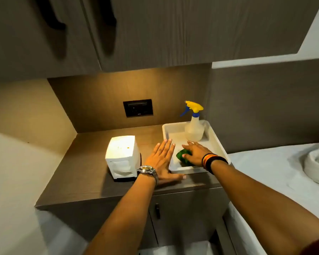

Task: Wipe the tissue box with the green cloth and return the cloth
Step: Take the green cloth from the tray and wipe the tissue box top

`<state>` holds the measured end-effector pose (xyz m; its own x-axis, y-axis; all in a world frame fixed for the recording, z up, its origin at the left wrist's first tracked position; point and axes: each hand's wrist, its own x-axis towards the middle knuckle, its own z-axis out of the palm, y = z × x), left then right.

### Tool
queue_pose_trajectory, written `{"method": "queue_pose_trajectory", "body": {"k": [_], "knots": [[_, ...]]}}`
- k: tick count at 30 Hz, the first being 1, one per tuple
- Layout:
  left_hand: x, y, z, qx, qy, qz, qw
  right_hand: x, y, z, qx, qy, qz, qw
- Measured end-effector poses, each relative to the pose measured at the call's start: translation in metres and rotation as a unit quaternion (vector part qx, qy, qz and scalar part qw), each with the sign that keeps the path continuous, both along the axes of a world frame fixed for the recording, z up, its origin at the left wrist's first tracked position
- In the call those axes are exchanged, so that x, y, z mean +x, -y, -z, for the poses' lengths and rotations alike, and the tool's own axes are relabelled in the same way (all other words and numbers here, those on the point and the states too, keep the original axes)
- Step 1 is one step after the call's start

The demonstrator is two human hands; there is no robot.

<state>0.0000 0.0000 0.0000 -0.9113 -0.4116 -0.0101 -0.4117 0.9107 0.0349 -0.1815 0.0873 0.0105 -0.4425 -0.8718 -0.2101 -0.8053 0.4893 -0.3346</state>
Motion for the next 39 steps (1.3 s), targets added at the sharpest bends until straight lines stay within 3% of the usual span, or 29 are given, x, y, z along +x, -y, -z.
{"method": "queue_pose_trajectory", "body": {"k": [4,13,18,23,28,31,36,39], "knots": [[-0.015,0.009,0.023,0.045,0.032,-0.005,0.998,-0.002,0.018,0.016,0.091,-0.015,-0.033,0.995],[-0.022,0.010,0.035,0.079,0.026,-0.004,0.997,0.002,0.027,0.024,0.114,0.002,0.007,0.993],[-0.015,0.015,0.011,0.059,0.080,0.020,0.995,0.003,0.013,0.021,-0.013,-0.025,0.063,0.998],[0.026,0.033,-0.037,-0.005,-0.024,0.001,1.000,0.028,0.011,-0.009,-0.175,0.011,0.139,0.975],[0.096,0.069,-0.059,-0.011,-0.177,-0.111,0.978,0.091,0.053,-0.072,-0.318,0.025,0.043,0.947],[0.136,0.078,-0.043,0.031,-0.220,-0.190,0.956,0.133,0.071,-0.092,-0.366,-0.006,-0.065,0.928],[0.174,0.070,0.004,0.179,-0.235,-0.290,0.911,0.185,0.077,-0.072,-0.244,-0.174,-0.215,0.929],[0.165,0.053,0.020,0.238,-0.241,-0.313,0.887,0.197,0.068,-0.050,-0.150,-0.195,-0.251,0.936]]}}
